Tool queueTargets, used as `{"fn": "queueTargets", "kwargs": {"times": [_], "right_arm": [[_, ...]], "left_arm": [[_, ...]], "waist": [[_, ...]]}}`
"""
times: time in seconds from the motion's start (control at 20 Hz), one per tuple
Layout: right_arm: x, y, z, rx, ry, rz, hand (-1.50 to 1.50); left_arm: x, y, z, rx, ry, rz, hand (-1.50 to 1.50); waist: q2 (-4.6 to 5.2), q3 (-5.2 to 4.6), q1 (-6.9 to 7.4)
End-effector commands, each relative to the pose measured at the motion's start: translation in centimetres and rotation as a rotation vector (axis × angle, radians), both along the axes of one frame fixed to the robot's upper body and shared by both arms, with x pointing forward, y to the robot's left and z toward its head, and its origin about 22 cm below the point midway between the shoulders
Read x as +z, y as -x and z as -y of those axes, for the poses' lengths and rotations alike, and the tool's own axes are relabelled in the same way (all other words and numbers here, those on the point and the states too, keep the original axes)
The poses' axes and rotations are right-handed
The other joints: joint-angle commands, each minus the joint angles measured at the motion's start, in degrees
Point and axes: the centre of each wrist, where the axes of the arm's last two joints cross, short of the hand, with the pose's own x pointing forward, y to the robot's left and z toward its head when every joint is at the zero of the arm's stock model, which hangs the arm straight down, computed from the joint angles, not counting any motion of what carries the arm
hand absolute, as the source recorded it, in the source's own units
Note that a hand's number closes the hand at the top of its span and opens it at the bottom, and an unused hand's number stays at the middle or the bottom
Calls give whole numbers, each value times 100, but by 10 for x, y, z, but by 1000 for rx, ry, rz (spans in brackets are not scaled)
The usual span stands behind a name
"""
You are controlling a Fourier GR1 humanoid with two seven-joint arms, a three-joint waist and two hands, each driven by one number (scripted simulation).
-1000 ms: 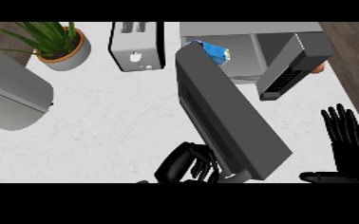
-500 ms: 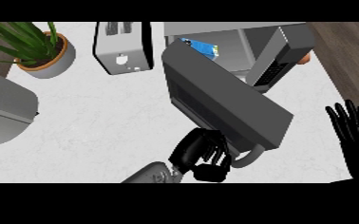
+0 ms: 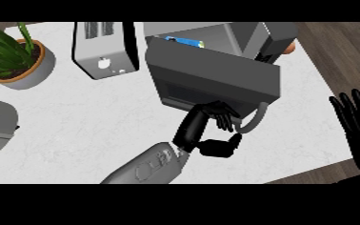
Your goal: Pick up the milk, place it into the microwave and close the microwave
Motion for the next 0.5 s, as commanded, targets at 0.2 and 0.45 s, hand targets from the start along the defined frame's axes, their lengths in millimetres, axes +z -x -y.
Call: {"fn": "queueTargets", "kwargs": {"times": [0.2,0.45], "right_arm": [[22,-10,2,56,-31,66,-150],[35,-18,-2,105,-27,84,-150]], "left_arm": [[32,-31,5,116,130,89,-150],[42,-43,9,138,147,108,-150]], "waist": [[118,9,-402],[184,12,-610]]}}
